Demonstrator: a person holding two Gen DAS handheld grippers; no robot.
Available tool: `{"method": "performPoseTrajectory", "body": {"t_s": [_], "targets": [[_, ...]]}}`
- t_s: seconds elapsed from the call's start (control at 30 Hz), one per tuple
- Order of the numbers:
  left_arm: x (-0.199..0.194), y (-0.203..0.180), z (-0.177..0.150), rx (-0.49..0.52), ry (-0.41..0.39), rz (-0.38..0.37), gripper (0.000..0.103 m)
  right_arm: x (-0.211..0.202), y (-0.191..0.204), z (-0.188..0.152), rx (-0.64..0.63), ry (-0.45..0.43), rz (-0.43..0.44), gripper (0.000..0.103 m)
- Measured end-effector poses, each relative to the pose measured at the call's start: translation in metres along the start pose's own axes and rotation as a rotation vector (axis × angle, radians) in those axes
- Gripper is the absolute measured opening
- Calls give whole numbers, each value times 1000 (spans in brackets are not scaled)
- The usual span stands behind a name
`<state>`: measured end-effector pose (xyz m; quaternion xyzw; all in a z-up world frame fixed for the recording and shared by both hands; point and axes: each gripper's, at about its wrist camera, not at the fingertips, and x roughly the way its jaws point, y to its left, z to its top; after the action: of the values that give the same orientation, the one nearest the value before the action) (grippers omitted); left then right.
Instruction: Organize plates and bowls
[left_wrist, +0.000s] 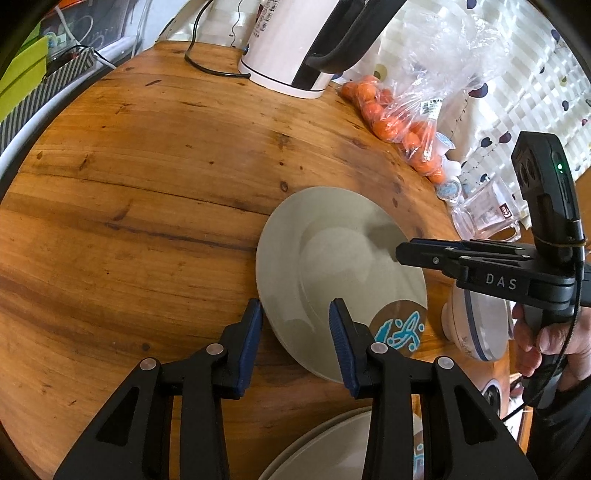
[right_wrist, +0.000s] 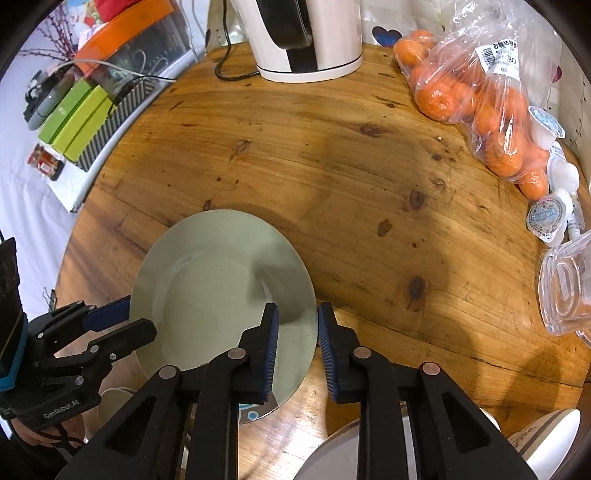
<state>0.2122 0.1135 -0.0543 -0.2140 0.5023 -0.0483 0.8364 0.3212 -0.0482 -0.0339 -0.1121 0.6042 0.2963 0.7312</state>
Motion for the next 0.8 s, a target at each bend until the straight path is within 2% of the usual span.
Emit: {"method": "performPoseTrajectory", "body": {"t_s": [0.8], "targets": [[-13, 14, 0, -28, -37, 23, 39, -1, 15, 4, -12, -17, 17, 21]]}}
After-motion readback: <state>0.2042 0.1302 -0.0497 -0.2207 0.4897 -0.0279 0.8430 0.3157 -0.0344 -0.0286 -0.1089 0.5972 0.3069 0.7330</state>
